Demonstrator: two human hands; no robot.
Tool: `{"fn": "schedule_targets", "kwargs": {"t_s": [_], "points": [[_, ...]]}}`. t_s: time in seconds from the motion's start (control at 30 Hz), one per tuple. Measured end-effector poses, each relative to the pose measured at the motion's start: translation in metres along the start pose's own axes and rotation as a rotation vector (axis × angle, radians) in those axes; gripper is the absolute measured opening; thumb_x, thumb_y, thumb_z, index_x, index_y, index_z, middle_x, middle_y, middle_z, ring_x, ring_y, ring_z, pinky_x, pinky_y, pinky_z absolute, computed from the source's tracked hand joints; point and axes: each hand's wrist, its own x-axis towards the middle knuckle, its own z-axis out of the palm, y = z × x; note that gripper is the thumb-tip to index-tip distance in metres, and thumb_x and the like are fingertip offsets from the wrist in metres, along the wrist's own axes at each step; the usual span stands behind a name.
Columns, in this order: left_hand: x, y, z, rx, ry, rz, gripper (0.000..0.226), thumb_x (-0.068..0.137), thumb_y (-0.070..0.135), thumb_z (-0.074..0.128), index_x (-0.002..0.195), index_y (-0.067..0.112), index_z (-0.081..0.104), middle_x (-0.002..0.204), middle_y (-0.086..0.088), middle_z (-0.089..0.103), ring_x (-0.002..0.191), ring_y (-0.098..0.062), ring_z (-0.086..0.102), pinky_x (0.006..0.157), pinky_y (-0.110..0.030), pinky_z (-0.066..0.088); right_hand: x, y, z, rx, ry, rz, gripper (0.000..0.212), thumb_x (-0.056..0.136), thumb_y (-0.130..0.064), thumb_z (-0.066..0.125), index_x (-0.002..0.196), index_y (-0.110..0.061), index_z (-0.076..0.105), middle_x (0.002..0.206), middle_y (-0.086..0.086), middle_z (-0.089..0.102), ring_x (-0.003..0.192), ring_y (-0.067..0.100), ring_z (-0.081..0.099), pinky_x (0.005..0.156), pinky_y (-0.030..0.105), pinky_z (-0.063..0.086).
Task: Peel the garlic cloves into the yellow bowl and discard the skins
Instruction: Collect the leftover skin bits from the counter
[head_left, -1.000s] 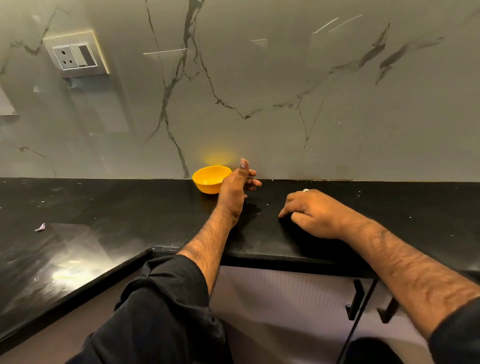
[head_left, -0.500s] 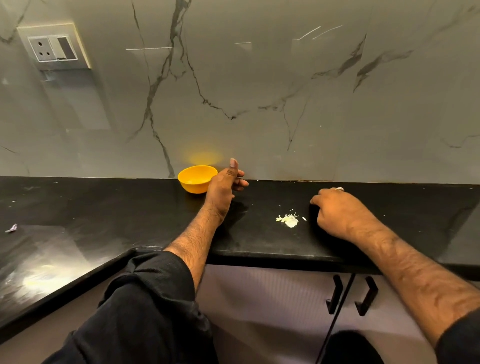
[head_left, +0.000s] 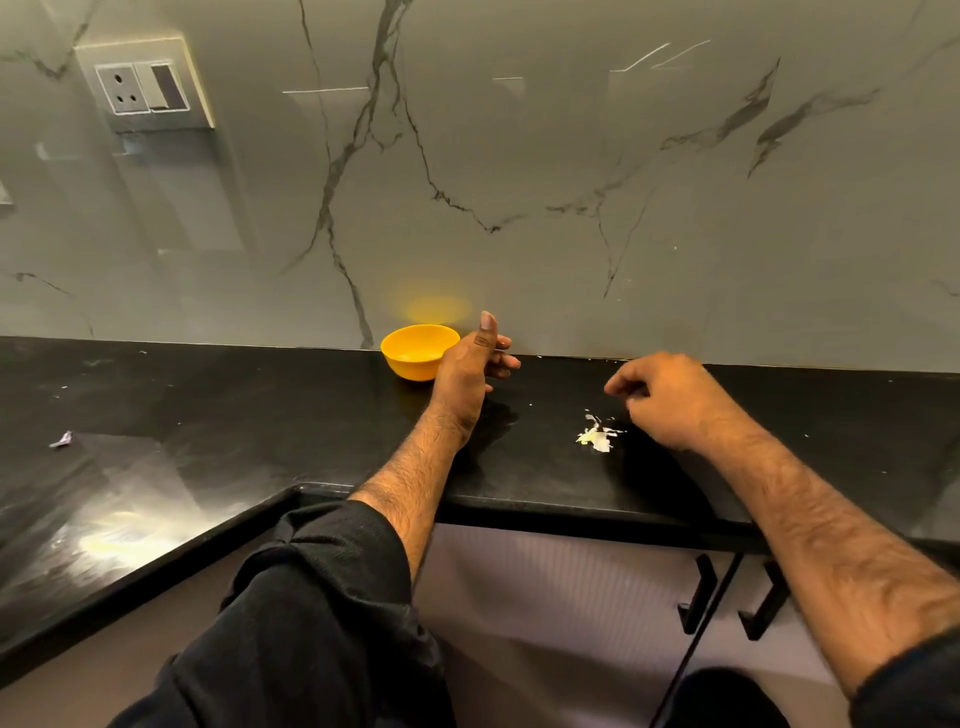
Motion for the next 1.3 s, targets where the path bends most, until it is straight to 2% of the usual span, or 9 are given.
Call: {"fn": "schedule_targets", "kwargs": {"t_s": [0.17,0.33,0.4,0.5,0.63,0.77,0.97,1.1,1.3], "points": [[0.002,0.001,0.003,0.017,-0.015,-0.006,0.079,0.089,0.078,0.037,0.113,0.012,0.072,0.102,-0.008,0.08,0.094,-0.022,0.07,0.083,-0.041,0.046,-0.005,-0.007,0.013,-0.445,-0.141,-0.13,0.043,0.096,-0.011,0.064,0.136,-0.028,0.065,0.134,-0.002,0.061,0.126,0.021,0.057,0.108,0.036,0.05],[0.001,0.002,0.003,0.019,-0.014,-0.007,0.079,0.089,0.079,0.037,0.114,0.012,0.071,0.103,-0.009,0.08,0.093,-0.021,0.07,0.084,-0.042,0.045,-0.005,-0.006,0.013,-0.23,-0.155,-0.227,0.035,0.098,-0.009,0.064,0.124,-0.031,0.073,0.125,-0.009,0.069,0.115,0.01,0.062,0.104,0.033,0.053],[-0.001,0.002,0.002,0.027,-0.013,-0.005,0.078,0.089,0.079,0.037,0.112,0.013,0.072,0.102,-0.008,0.08,0.092,-0.02,0.07,0.084,-0.042,0.045,0.0,-0.009,0.015,-0.151,-0.141,-0.265,0.029,0.104,-0.018,0.058,0.128,-0.03,0.071,0.127,-0.01,0.067,0.118,0.009,0.061,0.105,0.032,0.051],[-0.003,0.003,0.001,0.031,-0.001,-0.007,0.077,0.089,0.079,0.037,0.112,0.014,0.072,0.102,-0.008,0.081,0.092,-0.02,0.071,0.085,-0.042,0.045,0.008,-0.018,0.021,-0.256,-0.223,-0.321,0.034,0.109,-0.037,0.049,0.14,-0.03,0.062,0.133,-0.009,0.058,0.126,0.013,0.053,0.11,0.038,0.047],[-0.003,0.003,0.001,0.026,0.003,-0.01,0.076,0.089,0.078,0.038,0.112,0.014,0.072,0.102,-0.008,0.081,0.092,-0.02,0.071,0.084,-0.042,0.045,0.002,-0.02,0.016,-0.364,-0.302,-0.347,0.037,0.102,-0.018,0.052,0.135,-0.03,0.065,0.127,-0.011,0.059,0.12,0.012,0.055,0.105,0.034,0.049],[-0.001,0.003,0.004,0.036,-0.001,-0.011,0.076,0.09,0.078,0.037,0.112,0.014,0.072,0.103,-0.008,0.08,0.092,-0.02,0.071,0.085,-0.042,0.045,0.002,-0.013,0.006,-0.266,-0.276,-0.366,0.031,0.098,-0.013,0.057,0.117,-0.03,0.075,0.113,-0.015,0.066,0.109,0.006,0.061,0.101,0.034,0.053],[-0.003,0.001,0.001,0.006,0.059,0.004,0.078,0.09,0.078,0.038,0.111,0.012,0.074,0.105,-0.01,0.08,0.096,-0.023,0.07,0.087,-0.043,0.045,0.03,-0.033,0.036,-0.236,-0.284,-0.502,0.033,0.107,-0.036,0.054,0.137,-0.032,0.066,0.138,-0.013,0.052,0.128,0.011,0.048,0.111,0.037,0.044],[-0.002,0.002,0.001,0.015,0.069,0.001,0.078,0.089,0.077,0.039,0.111,0.011,0.074,0.108,-0.01,0.079,0.101,-0.024,0.07,0.087,-0.042,0.044,0.033,-0.032,0.04,-0.301,-0.312,-0.533,0.038,0.107,-0.049,0.049,0.136,-0.033,0.066,0.127,-0.013,0.051,0.117,0.01,0.052,0.103,0.039,0.051],[-0.004,0.002,0.009,0.085,0.023,0.044,0.069,0.091,0.076,0.038,0.104,0.017,0.072,0.104,-0.008,0.078,0.095,-0.021,0.067,0.081,-0.04,0.044,0.007,0.002,0.021,-0.265,-0.309,-0.599,0.031,0.106,-0.038,0.056,0.135,-0.037,0.067,0.122,-0.021,0.053,0.114,0.004,0.052,0.102,0.031,0.047]]}}
